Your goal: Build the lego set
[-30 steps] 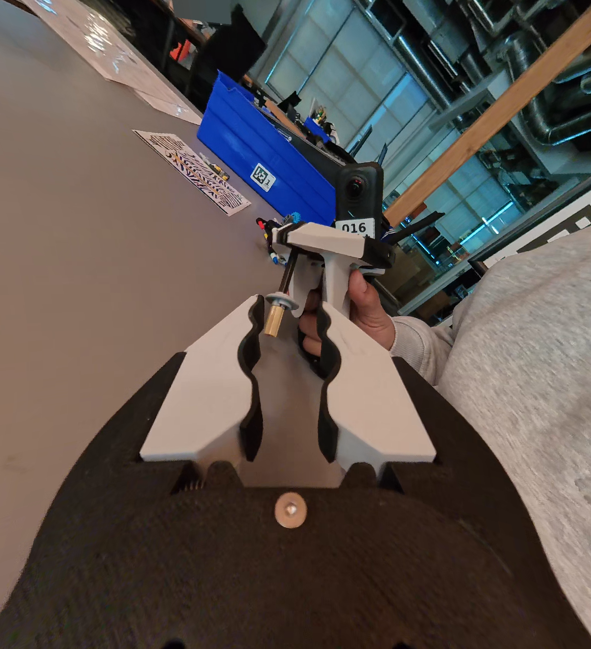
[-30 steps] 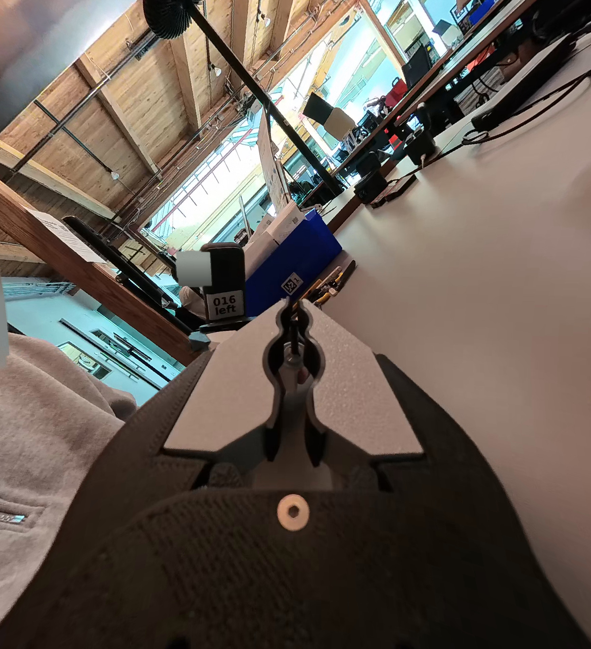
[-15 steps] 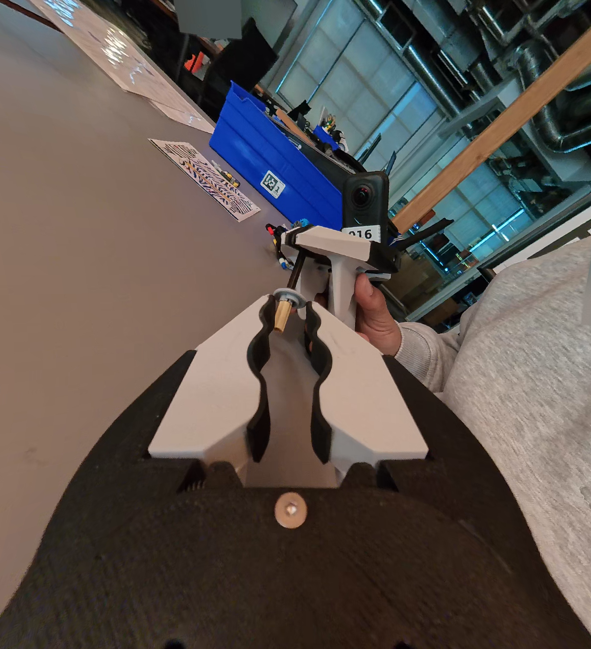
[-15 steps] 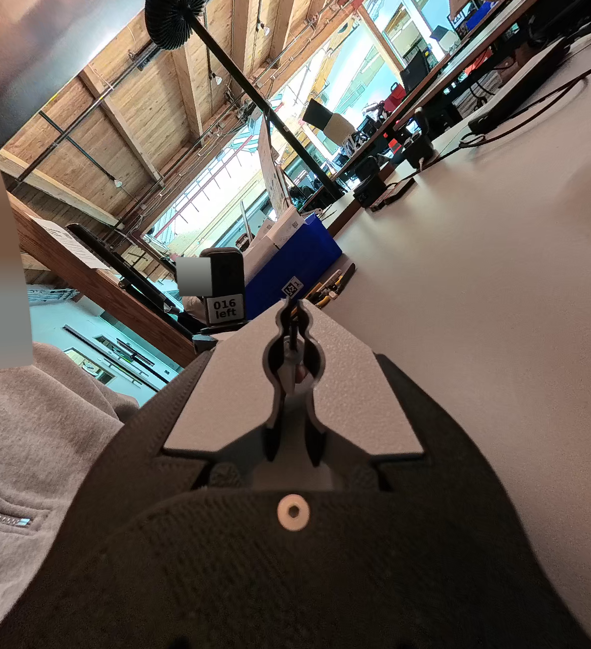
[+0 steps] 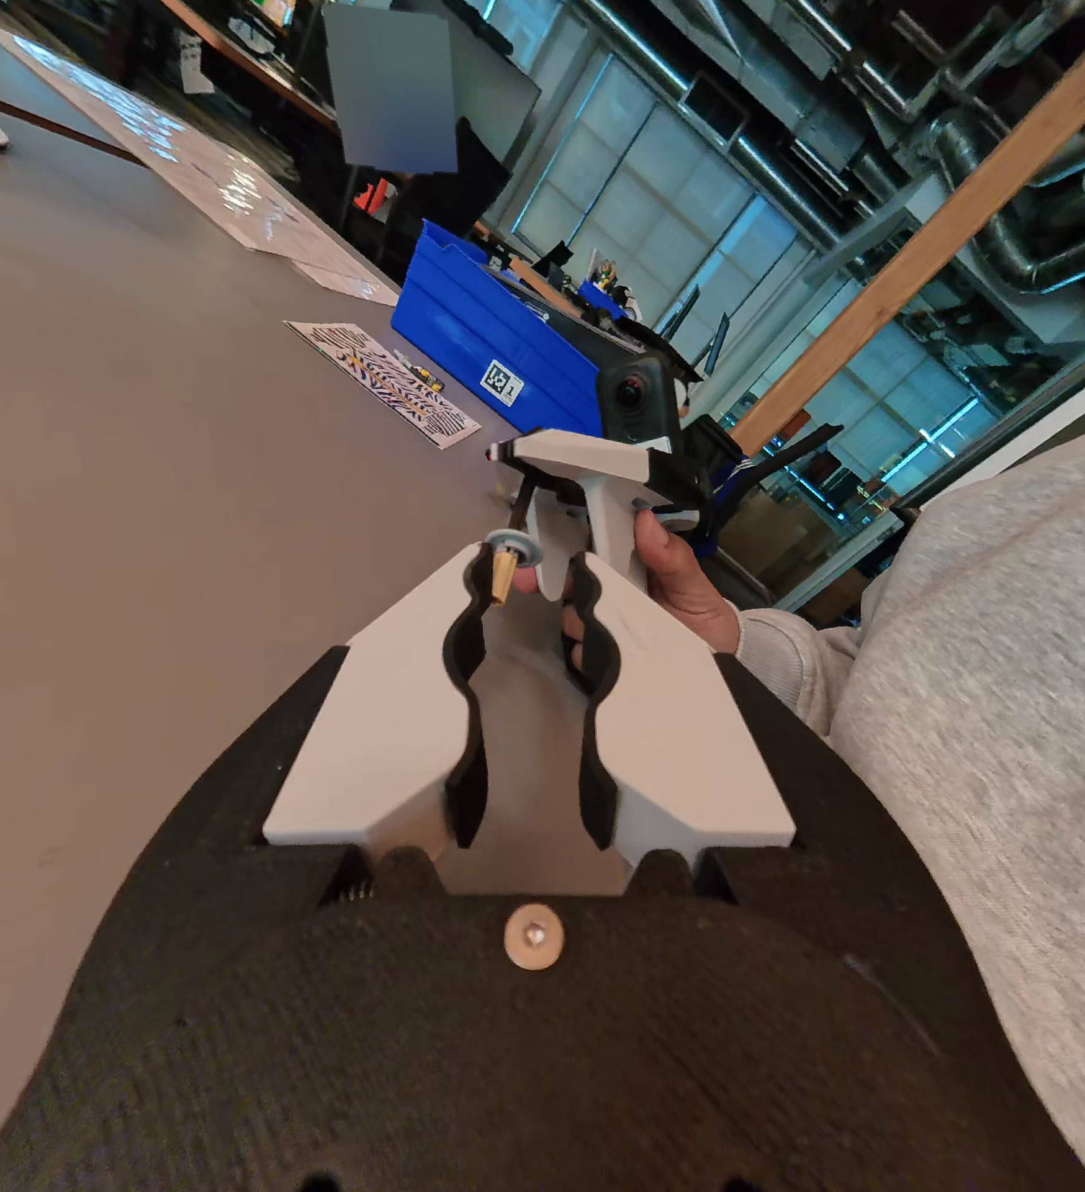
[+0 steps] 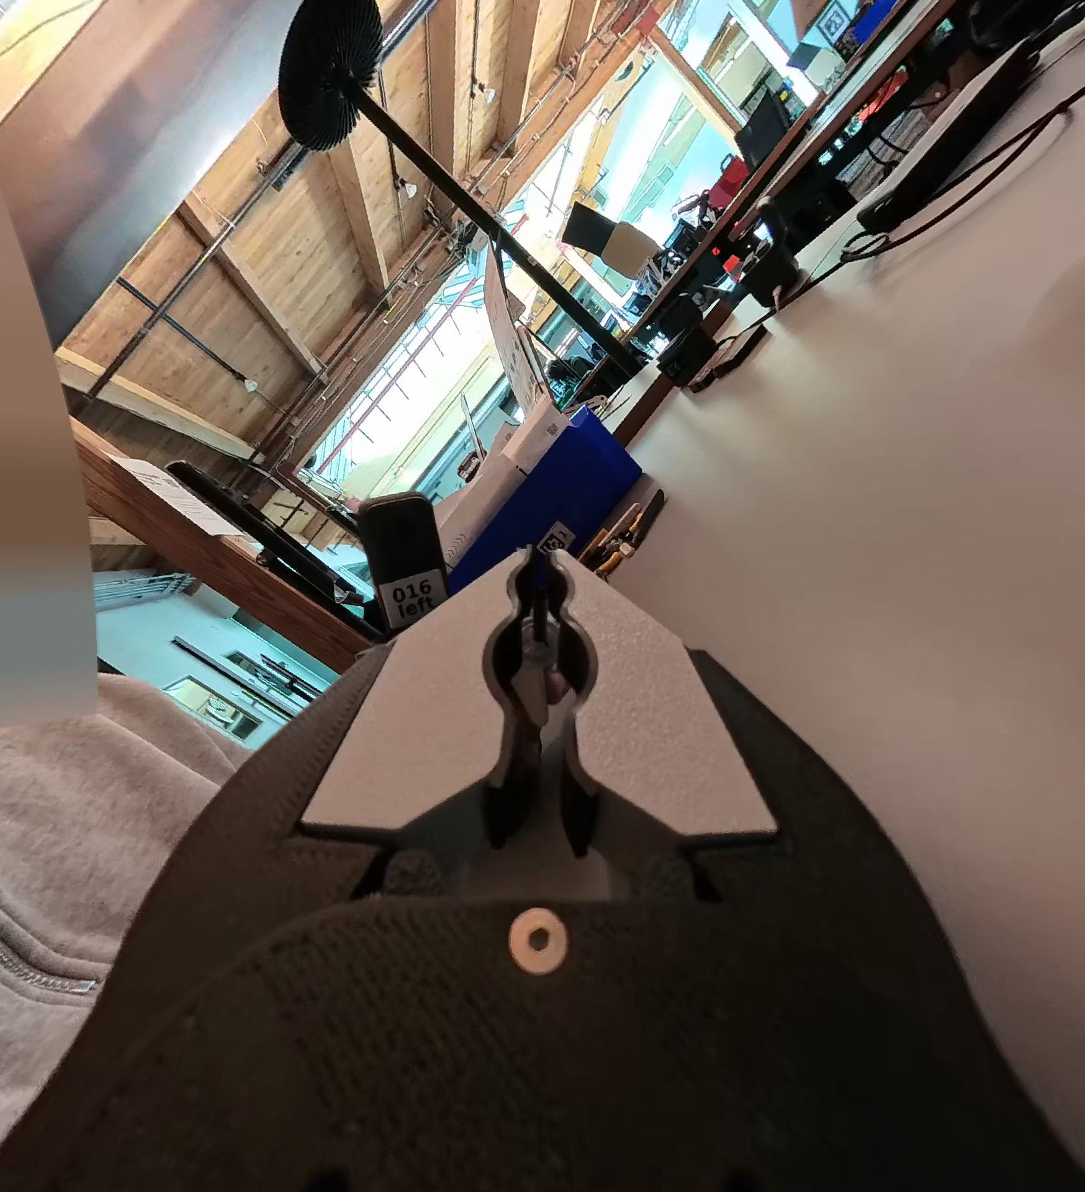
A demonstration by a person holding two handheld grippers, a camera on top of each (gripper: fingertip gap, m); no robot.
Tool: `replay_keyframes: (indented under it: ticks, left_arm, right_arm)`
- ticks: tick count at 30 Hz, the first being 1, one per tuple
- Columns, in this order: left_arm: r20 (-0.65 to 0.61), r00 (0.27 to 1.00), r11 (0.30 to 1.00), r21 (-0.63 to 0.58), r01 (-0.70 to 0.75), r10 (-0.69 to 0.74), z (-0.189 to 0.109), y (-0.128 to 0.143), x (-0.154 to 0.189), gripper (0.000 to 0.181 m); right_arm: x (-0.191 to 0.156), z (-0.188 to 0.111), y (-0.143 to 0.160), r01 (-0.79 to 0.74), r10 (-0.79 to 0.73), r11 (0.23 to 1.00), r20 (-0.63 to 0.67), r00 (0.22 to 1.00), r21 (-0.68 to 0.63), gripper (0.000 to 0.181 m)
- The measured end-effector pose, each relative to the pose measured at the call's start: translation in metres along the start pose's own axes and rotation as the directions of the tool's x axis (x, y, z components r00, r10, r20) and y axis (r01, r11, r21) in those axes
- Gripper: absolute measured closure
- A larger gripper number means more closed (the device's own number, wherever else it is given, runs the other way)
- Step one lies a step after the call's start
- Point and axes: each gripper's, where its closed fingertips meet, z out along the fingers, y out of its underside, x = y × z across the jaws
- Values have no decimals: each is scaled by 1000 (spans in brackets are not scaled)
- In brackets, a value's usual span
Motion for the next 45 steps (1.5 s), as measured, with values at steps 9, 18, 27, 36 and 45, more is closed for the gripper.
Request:
replay_keyframes:
  ticks: [9, 18, 27, 36, 45]
  left_arm:
    - [23, 1000, 1000, -7, -18, 19, 2, 3, 3, 159]
    - [51, 998, 1000, -10, -21, 22, 2, 4, -1, 163]
    - [68, 995, 997, 11, -73, 72, 0, 0, 1, 169]
    - [78, 976, 974, 88, -208, 201, -9, -16, 9, 172]
    - [13, 975, 971, 92, -222, 222, -8, -16, 17, 172]
  right_arm:
    - [5, -1, 0, 20, -21, 1000, -38, 999, -19, 180]
    - [-5, 2, 4, -9, 9, 999, 3, 1000, -33, 181]
    - [-9, 2, 1, -119, 118, 993, 65, 991, 9, 181]
    - [-10, 3, 4, -154, 153, 988, 91, 984, -3, 180]
    - [-22, 0, -3, -93, 93, 996, 105, 990, 1, 181]
